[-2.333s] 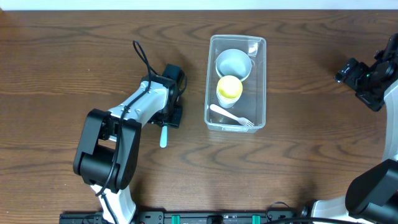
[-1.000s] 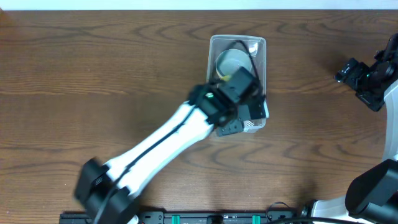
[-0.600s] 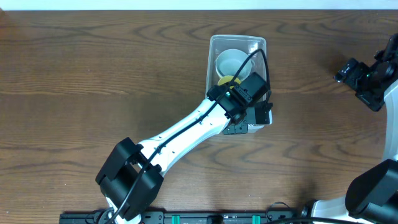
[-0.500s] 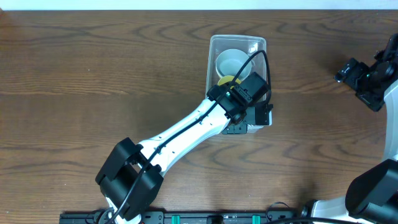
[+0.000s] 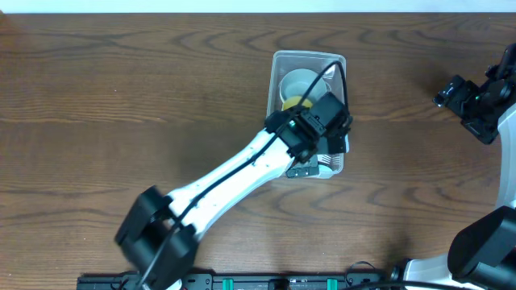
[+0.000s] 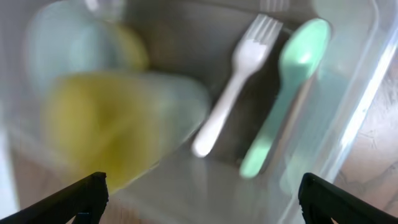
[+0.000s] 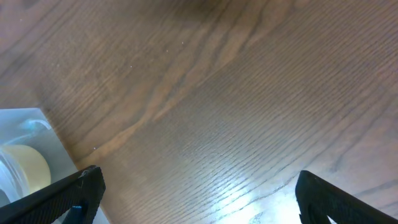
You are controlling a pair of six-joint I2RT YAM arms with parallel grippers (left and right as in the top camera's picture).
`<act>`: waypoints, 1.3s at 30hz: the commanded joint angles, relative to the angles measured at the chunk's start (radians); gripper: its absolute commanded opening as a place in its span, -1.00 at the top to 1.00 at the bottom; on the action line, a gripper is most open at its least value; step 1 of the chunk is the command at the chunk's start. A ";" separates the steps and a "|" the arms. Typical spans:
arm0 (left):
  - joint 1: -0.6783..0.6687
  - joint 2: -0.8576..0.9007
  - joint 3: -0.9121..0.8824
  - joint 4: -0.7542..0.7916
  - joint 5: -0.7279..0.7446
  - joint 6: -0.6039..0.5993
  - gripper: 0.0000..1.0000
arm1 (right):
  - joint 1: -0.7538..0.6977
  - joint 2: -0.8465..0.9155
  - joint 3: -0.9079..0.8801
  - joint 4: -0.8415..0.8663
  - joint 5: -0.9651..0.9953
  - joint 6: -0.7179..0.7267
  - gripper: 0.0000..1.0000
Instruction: Pack container
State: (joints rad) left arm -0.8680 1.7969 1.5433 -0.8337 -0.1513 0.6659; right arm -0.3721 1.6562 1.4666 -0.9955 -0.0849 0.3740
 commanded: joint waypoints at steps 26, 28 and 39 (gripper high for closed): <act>-0.006 -1.051 0.014 -0.605 -0.040 -0.580 -0.96 | -0.006 0.005 -0.001 0.000 0.006 -0.001 -0.99; -0.006 -1.086 0.014 -0.610 -0.049 -0.561 -0.96 | -0.006 0.005 -0.001 0.000 0.006 -0.001 -0.99; 0.085 -1.221 -0.084 -0.594 -0.060 -0.577 -0.96 | -0.006 0.005 -0.001 0.000 0.006 -0.001 -0.99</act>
State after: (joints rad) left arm -0.8413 0.5961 1.5150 -1.4502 -0.2008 0.0830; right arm -0.3721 1.6562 1.4658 -0.9951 -0.0845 0.3740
